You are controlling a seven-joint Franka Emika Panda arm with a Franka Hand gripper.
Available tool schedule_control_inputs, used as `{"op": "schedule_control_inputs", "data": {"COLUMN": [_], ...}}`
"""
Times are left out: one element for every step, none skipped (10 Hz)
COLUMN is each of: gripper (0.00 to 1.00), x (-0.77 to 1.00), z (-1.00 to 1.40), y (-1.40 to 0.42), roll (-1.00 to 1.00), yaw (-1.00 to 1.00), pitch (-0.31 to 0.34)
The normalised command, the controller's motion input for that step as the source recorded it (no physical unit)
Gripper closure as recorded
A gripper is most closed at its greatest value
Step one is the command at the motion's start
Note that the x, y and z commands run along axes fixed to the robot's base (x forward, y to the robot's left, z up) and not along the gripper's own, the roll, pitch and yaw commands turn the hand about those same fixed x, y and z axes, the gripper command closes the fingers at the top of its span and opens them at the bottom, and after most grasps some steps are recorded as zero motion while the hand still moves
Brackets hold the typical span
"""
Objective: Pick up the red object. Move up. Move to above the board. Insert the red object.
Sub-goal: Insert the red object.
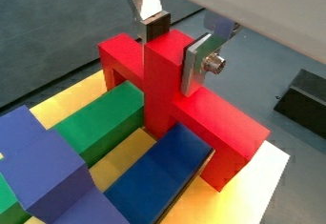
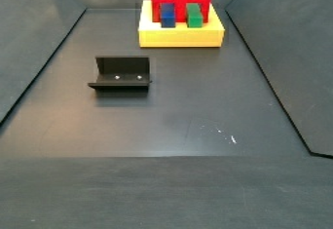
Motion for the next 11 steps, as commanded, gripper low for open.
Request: {"op": "schedule_control_inputs", "data": {"gripper": [1.0,1.0,1.0,1.0,1.0,1.0,1.0,1.0,1.0,1.0,1.0], "x": [-0.24,-0.17,-0.18,-0.06,0.06,0.13,0.12,0.03,0.0,0.0,0.0], "z": [-0.27,-0.27,-0.27,-0.24,-0.23,-0.27,-0.34,-0.45,-0.53,-0.64,-0.65], "y": [0.1,0.01,0.02,0.0,-0.05,-0.09,-0.14,-0.06,-0.02,0.0,0.0], "roll": [0.17,0.23,0.25,0.26,0.25,0.22,0.15,0.12,0.09,0.08,0.14], "yaw": [0.01,0.05,0.05,0.08,0.06,0.02,0.0,0.0,-0.01,0.0,0.0], "pitch": [-0.084,-0.084,-0.084,-0.073,-0.026,-0.003,0.0,-0.037,-0.079,-0.127,-0.124]}}
